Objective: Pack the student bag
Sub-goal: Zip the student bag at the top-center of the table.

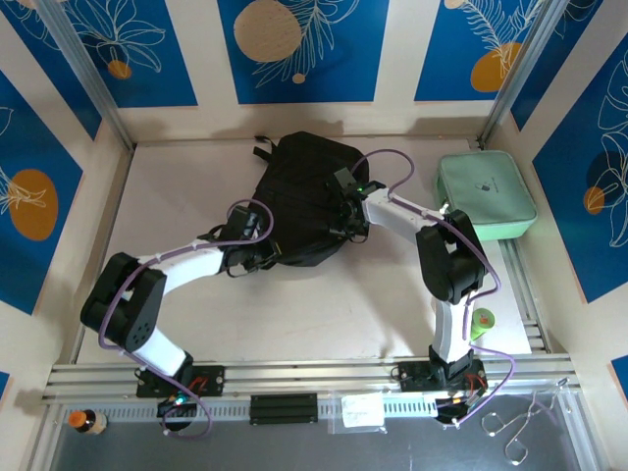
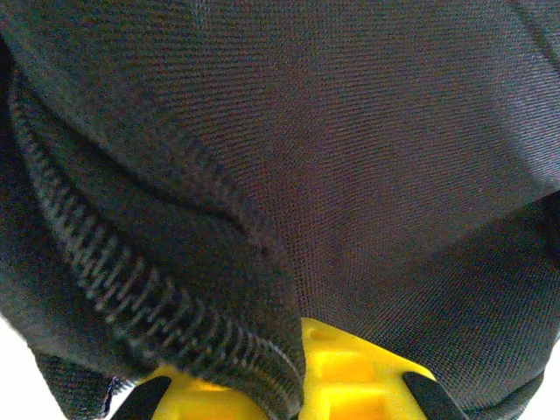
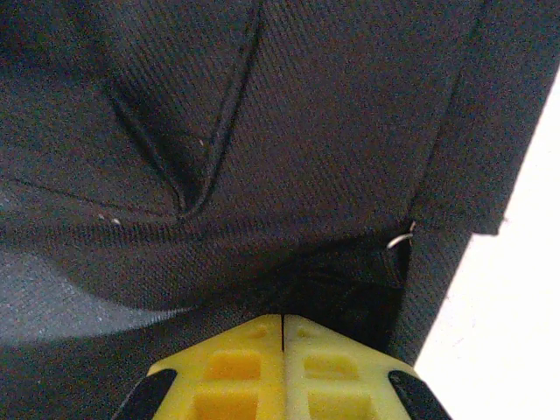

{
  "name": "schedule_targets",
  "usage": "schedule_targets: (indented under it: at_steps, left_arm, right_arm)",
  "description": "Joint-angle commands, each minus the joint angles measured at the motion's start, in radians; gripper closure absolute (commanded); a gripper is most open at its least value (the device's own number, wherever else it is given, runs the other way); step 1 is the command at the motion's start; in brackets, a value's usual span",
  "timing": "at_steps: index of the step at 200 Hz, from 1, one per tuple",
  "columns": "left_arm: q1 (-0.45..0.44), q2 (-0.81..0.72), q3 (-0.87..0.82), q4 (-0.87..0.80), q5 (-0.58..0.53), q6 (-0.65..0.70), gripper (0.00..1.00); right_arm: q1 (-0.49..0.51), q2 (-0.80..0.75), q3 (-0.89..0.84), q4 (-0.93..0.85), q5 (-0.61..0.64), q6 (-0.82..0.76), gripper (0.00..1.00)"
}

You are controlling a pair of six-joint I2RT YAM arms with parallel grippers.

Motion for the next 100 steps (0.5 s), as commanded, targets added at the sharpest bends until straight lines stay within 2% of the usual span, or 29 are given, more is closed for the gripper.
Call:
schedule_targets:
  at_steps: [1, 72, 100]
  left_arm:
    - [-0.036, -0.014, -0.048, -0.13, 0.019, -0.008, 1.0]
    - [-0.126, -0.076, -0.124, -0.239, 0.01, -0.035, 1.0]
    - [-0.165, -0.108, -0.12, -0.267, 0.023, -0.025, 1.0]
  right_arm:
    - [-0.01, -0.011, 0.027, 0.016, 0.085, -0.026, 1.0]
    - [-0.093, 0.018, 0.061, 0.049, 0.184, -0.088, 1.0]
    - [-0.092, 0.012, 0.078, 0.05, 0.092, -0.137, 1.0]
